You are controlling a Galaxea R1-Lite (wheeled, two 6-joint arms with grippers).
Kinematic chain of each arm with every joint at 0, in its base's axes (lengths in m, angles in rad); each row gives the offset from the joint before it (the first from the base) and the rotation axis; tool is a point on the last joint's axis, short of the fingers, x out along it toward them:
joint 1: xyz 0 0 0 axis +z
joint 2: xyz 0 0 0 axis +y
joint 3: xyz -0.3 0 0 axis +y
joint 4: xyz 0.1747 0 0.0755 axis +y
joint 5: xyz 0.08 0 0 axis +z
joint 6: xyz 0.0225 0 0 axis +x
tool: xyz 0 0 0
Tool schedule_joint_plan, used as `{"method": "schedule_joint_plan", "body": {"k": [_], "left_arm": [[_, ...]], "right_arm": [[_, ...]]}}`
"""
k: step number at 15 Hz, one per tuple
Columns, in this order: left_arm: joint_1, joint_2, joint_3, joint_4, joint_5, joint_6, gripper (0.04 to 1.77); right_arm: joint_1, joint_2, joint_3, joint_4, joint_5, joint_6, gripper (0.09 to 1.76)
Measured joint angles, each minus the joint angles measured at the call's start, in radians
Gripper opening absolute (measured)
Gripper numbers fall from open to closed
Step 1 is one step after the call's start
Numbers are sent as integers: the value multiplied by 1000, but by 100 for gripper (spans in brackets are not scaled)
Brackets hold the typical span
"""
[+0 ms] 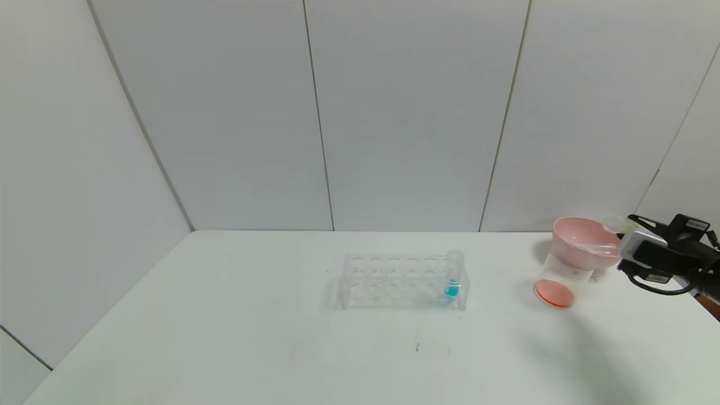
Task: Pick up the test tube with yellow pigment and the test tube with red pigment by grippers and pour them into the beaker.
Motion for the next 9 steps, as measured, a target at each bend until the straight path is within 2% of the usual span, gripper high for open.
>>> {"method": "schedule_joint_plan", "body": {"k": [5,9], "left_arm": [[0,0,0,0,0,0,176],[0,0,0,0,0,0,176]], "right_arm": [[55,14,-13,45,-129,-74,51],[73,16,-17,44,-142,-126,51]]}}
